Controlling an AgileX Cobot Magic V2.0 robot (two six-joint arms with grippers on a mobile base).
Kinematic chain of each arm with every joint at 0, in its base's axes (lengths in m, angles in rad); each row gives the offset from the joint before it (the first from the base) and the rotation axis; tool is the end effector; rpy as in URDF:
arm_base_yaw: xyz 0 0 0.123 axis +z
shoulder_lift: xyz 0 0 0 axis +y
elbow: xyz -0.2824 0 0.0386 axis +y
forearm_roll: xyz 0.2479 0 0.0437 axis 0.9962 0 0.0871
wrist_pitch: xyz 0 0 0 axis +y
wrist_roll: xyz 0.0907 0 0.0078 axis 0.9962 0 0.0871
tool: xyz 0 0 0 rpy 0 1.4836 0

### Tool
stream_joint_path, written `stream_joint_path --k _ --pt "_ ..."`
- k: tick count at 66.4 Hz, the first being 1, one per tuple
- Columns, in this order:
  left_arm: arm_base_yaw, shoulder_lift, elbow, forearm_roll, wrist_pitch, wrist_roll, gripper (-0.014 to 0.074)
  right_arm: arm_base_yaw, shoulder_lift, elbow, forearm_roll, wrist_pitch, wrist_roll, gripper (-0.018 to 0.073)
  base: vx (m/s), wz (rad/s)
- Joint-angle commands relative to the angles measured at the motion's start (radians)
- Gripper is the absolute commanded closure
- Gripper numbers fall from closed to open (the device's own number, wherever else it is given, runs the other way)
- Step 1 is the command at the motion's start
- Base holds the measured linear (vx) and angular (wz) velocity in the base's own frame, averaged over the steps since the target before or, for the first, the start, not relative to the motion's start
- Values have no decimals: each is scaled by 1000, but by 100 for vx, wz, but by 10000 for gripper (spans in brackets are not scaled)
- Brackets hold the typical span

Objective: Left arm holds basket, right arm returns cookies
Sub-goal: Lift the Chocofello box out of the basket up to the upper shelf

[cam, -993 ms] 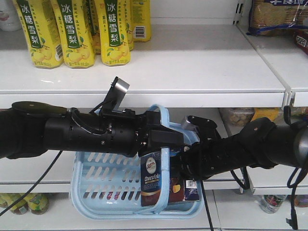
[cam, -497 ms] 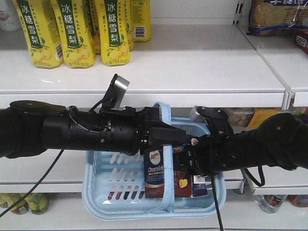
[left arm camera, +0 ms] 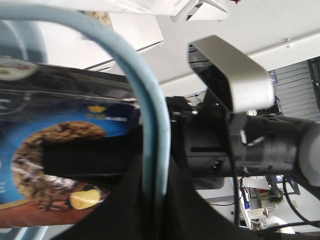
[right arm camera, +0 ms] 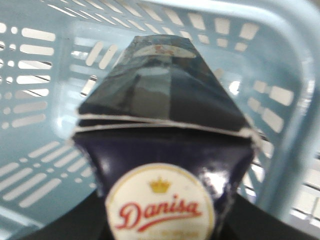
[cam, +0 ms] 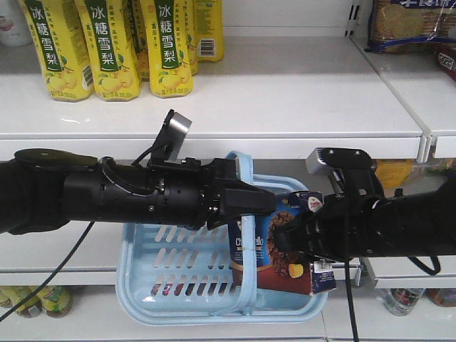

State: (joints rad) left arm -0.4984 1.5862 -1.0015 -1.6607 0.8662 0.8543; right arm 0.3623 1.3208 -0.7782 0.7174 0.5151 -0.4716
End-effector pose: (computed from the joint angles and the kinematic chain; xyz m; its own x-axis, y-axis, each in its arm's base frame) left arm 0.2555 -0.2178 0.2818 -0.9199 -0.0588 -0.3877 0.3553 0.2934 -0.8875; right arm 0.2313 0.1193 0.2503 -0.7909 -0.1208 -0.5999 -0.3996 0.8444 0.3569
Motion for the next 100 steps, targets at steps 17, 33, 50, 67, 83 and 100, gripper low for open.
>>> stream_joint_path --k 17,33,50,67,83,100 --pt "-3 -51 -37 -110 36 11 603 -6 -229 -27 -243 60 207 385 0 0" --pt "-3 -51 -37 -110 36 11 603 -6 -387 -75 -364 173 294 385 0 0" --pt "-3 -51 -37 -110 36 11 603 -6 -456 -251 -434 309 361 385 0 0" --pt "-3 -51 -37 -110 36 11 603 -6 -420 -377 -501 172 397 385 0 0" --pt "-3 -51 -37 -110 36 11 603 -6 -281 -418 -546 -65 423 385 0 0" --pt "-3 -51 -37 -110 36 11 603 -89 -119 -487 -548 -177 451 382 0 0"
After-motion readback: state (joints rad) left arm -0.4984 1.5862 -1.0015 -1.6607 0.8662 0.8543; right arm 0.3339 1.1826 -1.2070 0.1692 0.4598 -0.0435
